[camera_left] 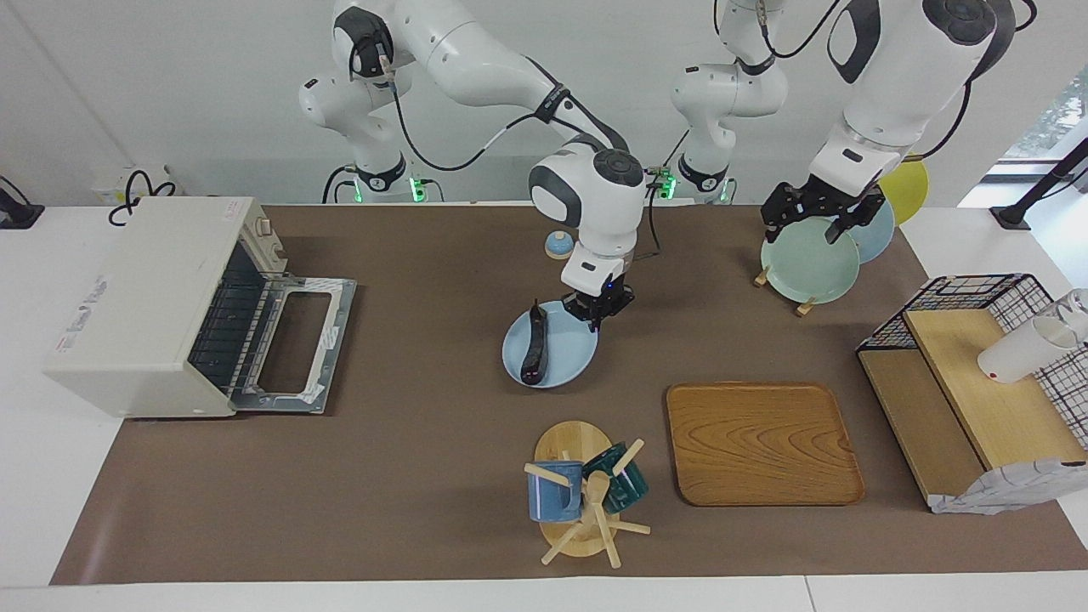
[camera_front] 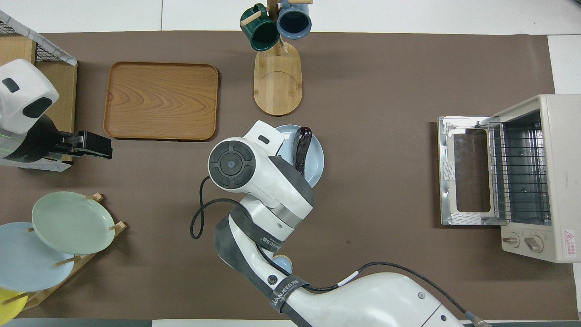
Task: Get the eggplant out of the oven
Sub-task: 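Lower the eggplant onto the light blue plate with the right gripper, then open the right gripper and draw it back toward the oven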
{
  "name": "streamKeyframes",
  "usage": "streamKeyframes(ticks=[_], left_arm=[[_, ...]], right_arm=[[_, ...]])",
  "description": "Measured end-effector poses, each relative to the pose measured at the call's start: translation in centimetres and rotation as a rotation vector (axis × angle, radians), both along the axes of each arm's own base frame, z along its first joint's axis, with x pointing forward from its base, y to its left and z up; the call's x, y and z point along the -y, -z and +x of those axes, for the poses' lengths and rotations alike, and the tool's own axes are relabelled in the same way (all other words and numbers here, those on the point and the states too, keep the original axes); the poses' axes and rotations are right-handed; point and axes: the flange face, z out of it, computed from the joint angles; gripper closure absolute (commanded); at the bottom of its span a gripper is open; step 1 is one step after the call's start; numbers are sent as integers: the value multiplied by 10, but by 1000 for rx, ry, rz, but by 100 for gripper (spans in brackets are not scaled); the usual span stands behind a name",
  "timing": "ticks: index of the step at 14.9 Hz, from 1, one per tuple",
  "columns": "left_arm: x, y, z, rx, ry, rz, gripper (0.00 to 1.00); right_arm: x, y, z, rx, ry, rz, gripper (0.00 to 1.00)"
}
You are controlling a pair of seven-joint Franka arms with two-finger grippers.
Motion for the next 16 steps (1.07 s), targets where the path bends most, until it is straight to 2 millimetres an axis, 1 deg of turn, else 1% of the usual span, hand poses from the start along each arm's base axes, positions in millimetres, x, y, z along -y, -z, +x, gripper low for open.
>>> streamKeyframes(ticks=[2,4,5,6,7,9,11,12,14,15,16], left_arm=[[0,0,0,0,0,0,0],[0,0,0,0,0,0,0],[0,0,0,0,0,0,0],[0,0,0,0,0,0,0],[0,0,0,0,0,0,0],[0,0,0,0,0,0,0],[0,0,0,0,0,0,0],[0,0,0,0,0,0,0],[0,0,0,0,0,0,0],[0,0,0,0,0,0,0],[0,0,0,0,0,0,0]], right_arm=[[-7,13,-4,8,36,63,100],[-8,23,-6,8,58,98,99],[-6,24,-5,8,65,104,85],[-5,23,-3,8,72,108,74],[-3,22,-2,7,80,111,73],[3,20,5,9,98,113,64],[15,13,15,5,120,106,65],[26,5,21,0,138,99,67],[51,-12,34,-24,163,67,83],[68,-23,40,-41,167,45,94],[88,-35,46,-62,162,19,100]])
